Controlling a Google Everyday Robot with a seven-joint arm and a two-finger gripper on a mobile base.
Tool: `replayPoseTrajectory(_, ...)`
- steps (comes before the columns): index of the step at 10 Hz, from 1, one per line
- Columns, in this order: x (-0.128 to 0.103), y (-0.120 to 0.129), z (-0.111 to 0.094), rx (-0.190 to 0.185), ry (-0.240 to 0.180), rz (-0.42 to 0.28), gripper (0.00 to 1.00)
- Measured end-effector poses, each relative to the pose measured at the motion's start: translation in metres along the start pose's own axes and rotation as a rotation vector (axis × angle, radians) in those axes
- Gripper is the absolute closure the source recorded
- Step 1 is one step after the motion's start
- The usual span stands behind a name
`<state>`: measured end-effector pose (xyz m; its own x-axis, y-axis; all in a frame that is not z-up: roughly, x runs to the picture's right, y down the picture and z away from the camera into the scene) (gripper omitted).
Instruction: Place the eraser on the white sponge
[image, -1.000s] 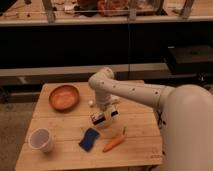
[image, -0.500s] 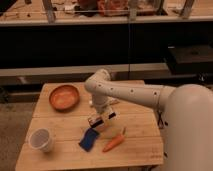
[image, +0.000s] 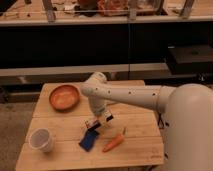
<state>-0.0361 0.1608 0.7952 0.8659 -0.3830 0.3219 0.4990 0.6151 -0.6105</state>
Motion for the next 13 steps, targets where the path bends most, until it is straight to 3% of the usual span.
replayPoseTrajectory(13,-0.046,0.016,0.003,0.033,0.011,-0.1,0.9)
